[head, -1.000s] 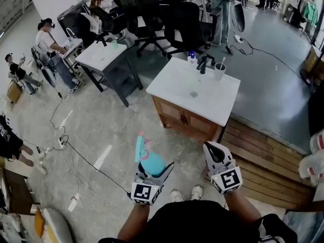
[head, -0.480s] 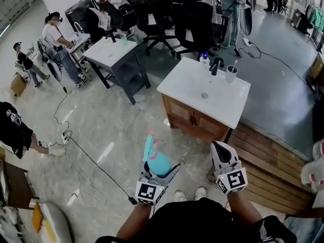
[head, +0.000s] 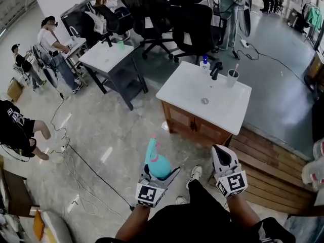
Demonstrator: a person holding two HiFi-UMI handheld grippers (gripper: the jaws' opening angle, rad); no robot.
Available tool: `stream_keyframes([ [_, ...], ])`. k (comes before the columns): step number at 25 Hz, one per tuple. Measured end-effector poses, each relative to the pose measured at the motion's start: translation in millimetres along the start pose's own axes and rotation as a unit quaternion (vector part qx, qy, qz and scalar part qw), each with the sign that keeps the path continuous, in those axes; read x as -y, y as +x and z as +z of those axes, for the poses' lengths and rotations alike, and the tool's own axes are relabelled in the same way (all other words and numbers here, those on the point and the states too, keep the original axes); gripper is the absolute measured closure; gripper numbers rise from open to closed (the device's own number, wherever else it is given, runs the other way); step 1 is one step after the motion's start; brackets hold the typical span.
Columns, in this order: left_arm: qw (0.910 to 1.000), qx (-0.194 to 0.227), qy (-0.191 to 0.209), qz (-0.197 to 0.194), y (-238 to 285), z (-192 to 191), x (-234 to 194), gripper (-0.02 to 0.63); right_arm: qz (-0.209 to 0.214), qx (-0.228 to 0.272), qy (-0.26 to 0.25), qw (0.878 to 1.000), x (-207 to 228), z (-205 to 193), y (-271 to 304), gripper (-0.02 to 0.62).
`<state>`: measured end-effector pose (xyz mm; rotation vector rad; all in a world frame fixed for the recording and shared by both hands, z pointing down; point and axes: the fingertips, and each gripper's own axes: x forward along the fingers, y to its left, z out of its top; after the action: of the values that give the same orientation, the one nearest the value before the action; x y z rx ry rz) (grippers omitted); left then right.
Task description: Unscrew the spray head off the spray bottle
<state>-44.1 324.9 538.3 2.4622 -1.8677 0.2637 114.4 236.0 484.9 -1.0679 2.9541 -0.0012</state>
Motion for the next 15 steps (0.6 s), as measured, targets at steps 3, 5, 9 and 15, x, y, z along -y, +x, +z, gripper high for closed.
stream_keyframes([
  [3, 1.0000, 0.001, -0.002, -0.001, 22, 2, -14, 0.123, -0.004, 0.001, -0.008, 1.000, 15, 1, 21, 0.591],
  [5, 0.9999, 0.006, -0.003, -0.008, 40, 6, -22, 0.123, -0.009, 0.003, -0.007, 1.000, 29, 0, 36, 0.591],
  [9, 0.9998, 0.002, -0.003, -0.020, 79, 11, -37, 0.123, -0.016, 0.005, -0.004, 1.000, 59, 1, 64, 0.591],
  [15, 0.9993, -0.005, 0.004, -0.037, 153, 23, -54, 0.123, -0.031, 0.001, 0.004, 1.000, 117, -1, 101, 0.591],
])
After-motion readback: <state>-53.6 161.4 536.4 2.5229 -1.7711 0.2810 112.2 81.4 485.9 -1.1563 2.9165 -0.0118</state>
